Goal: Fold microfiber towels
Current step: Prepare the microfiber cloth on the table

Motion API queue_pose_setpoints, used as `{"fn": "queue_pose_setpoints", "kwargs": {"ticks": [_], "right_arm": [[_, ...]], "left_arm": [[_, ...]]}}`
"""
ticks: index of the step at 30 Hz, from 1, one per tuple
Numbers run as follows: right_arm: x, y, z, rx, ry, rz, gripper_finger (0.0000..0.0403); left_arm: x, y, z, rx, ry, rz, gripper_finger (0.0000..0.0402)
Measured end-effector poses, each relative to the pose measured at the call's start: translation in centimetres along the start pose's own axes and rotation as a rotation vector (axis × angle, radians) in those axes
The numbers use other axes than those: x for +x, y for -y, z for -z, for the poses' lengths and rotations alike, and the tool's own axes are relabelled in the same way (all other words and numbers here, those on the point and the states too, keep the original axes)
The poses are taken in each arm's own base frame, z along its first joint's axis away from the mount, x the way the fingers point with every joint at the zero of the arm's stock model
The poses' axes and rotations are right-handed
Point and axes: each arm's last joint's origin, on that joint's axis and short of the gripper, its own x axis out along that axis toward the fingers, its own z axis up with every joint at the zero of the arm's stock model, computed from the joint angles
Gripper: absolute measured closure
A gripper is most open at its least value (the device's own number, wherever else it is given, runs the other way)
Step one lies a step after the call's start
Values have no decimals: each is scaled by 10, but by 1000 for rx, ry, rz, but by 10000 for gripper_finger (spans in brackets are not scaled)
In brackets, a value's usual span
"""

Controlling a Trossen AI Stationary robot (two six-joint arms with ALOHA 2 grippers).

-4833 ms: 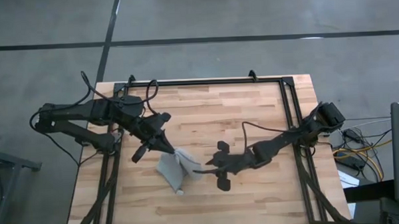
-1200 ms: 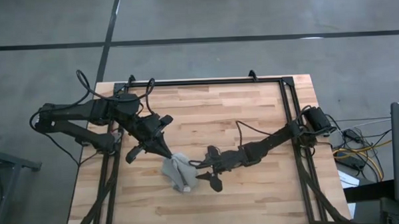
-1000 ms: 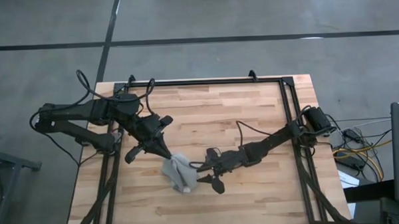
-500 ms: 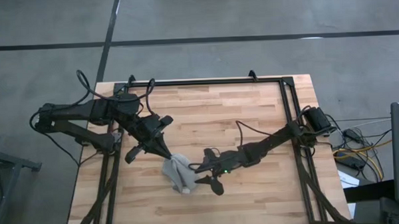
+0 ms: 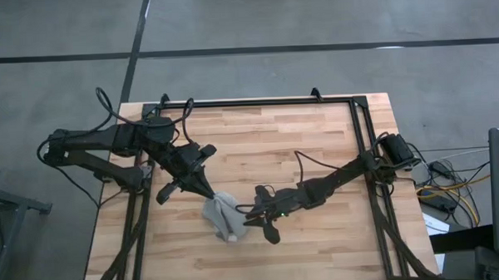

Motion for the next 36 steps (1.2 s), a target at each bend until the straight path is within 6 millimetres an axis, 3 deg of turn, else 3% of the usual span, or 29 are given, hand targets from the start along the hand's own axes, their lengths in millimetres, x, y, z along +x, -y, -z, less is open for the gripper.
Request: {"fn": "queue_pose_setpoints", "kwargs": {"ticks": [7, 24, 36], "right_arm": [[0, 0, 1, 1, -6, 3, 390], [0, 3, 5, 131, -40, 46, 394], [-20, 4, -5, 114, -22, 288, 394]], "left_arm": [[0, 0, 0, -1, 0, 0, 401], [0, -2, 6, -59, -53, -24, 401], [0, -2, 10, -81, -83, -32, 401]]}}
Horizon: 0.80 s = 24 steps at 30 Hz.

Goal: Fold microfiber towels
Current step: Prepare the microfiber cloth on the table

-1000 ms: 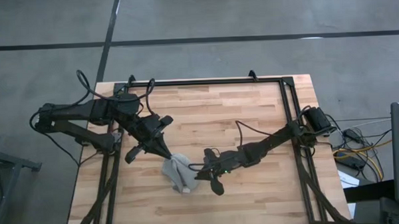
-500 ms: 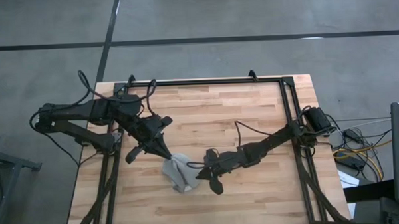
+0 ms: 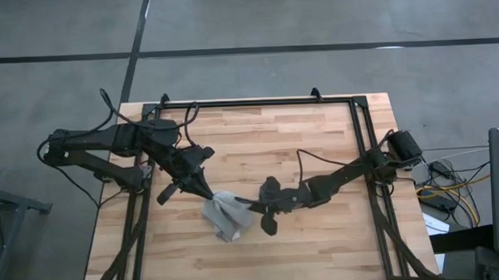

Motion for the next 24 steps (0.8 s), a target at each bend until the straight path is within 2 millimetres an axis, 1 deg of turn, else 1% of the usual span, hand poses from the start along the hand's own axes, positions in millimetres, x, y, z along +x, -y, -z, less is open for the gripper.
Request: {"fn": "queue_pose_setpoints", "kwargs": {"ticks": [7, 15, 19, 22, 24], "right_arm": [[-27, 0, -15, -21, 42, 134, 394], [-68, -2, -31, -49, 72, 240, 394], [-90, -5, -40, -51, 117, 265, 394], [-104, -7, -47, -47, 149, 267, 394], [-112, -8, -50, -43, 170, 267, 394]], "left_arm": [[0, -1, 1, -6, -5, -21, 401], [0, -4, 0, -5, 18, -117, 401], [0, -5, 0, -22, 33, -172, 401], [-1, -7, 0, -67, 55, -241, 401], [-1, -8, 0, -97, 60, -253, 401]]}}
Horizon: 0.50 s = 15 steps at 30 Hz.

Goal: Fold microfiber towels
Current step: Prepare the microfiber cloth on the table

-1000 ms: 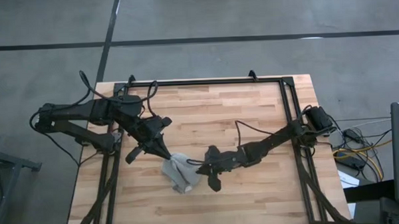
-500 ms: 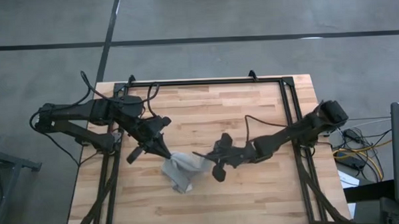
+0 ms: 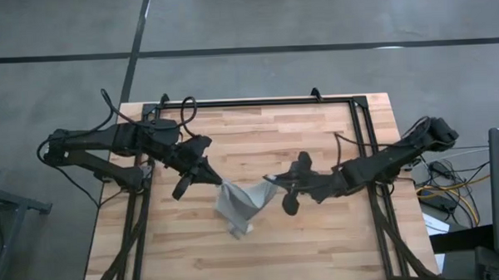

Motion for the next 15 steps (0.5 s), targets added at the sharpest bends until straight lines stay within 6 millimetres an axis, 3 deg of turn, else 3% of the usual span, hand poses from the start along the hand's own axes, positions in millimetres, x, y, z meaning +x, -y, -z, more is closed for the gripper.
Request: {"fn": "queue_pose_setpoints", "kwargs": {"ticks": [7, 15], "right_arm": [[-19, -1, -9, -36, 27, -42, 394], [-48, -3, -15, -166, 48, -116, 394]], "left_arm": [[-2, 4, 1, -76, -31, 92, 401], [-10, 13, 3, -74, -128, 374, 401]]}}
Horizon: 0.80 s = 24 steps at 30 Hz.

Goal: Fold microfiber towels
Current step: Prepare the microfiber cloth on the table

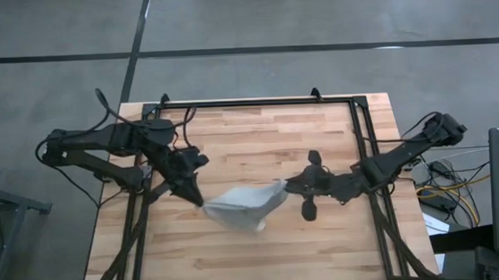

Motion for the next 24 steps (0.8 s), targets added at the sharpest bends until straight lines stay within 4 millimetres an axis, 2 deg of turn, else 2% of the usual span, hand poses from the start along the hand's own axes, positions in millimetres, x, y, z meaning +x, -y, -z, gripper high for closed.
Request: {"fn": "queue_pose_setpoints", "kwargs": {"ticks": [10, 15, 24], "right_arm": [[-41, 6, -20, 33, 85, -121, 394], [-55, 7, -25, 51, 108, -178, 394], [-59, -2, -23, 69, 70, -316, 394]], "left_arm": [[-2, 4, 1, -71, -32, 74, 401], [-2, 4, 1, -80, -40, 91, 401], [-2, 6, 2, -82, -68, 148, 401]]}}
